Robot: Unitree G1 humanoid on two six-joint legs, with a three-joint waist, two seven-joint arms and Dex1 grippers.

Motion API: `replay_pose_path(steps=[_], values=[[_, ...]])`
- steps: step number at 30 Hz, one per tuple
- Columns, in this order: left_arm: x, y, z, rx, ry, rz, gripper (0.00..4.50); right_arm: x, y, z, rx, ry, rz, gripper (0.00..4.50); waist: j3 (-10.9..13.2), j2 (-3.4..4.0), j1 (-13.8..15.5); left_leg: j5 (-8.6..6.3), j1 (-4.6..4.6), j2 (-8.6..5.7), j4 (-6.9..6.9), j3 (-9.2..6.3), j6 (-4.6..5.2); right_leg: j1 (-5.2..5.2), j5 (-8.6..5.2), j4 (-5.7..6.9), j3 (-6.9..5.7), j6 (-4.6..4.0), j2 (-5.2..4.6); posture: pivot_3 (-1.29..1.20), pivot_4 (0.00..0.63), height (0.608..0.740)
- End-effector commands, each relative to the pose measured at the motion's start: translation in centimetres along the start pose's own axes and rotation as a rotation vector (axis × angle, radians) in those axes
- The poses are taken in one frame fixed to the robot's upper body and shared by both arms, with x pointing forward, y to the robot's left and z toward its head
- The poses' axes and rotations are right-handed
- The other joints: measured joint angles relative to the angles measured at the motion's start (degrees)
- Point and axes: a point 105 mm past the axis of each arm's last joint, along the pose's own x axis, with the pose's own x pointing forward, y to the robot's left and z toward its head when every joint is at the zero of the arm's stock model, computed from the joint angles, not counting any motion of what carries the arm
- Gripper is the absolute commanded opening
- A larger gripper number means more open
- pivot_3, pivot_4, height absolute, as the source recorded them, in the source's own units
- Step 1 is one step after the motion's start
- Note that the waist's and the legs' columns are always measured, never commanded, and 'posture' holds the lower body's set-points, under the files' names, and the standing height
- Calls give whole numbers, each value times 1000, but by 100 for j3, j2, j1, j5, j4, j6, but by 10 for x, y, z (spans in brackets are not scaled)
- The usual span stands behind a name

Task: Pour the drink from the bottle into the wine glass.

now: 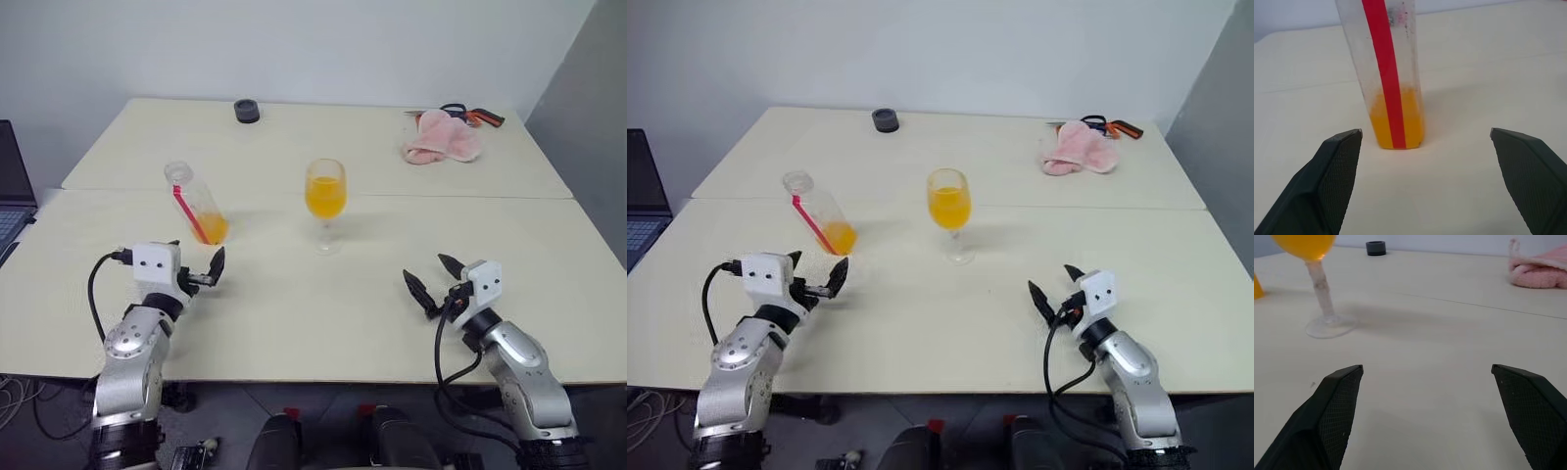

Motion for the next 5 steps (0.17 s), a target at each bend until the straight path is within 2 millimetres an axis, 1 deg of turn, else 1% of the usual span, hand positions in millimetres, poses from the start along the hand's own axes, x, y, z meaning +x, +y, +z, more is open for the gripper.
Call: replay_pose_path(steps=[1, 5], values=[[-6, 3, 19, -6, -69, 25, 4485, 6, -11, 15, -33, -71, -51, 4500, 0, 0, -1, 0, 0, 0, 0, 1, 0, 0, 0, 1, 0, 0, 0, 0, 150, 740], [-7, 4, 21, -6, -78, 34, 4485, 9, -15, 15, -26, -73, -59, 4500, 0, 0, 1, 0, 1, -1, 0, 1, 0, 1, 0, 2, 0, 0, 2, 0, 150, 740]])
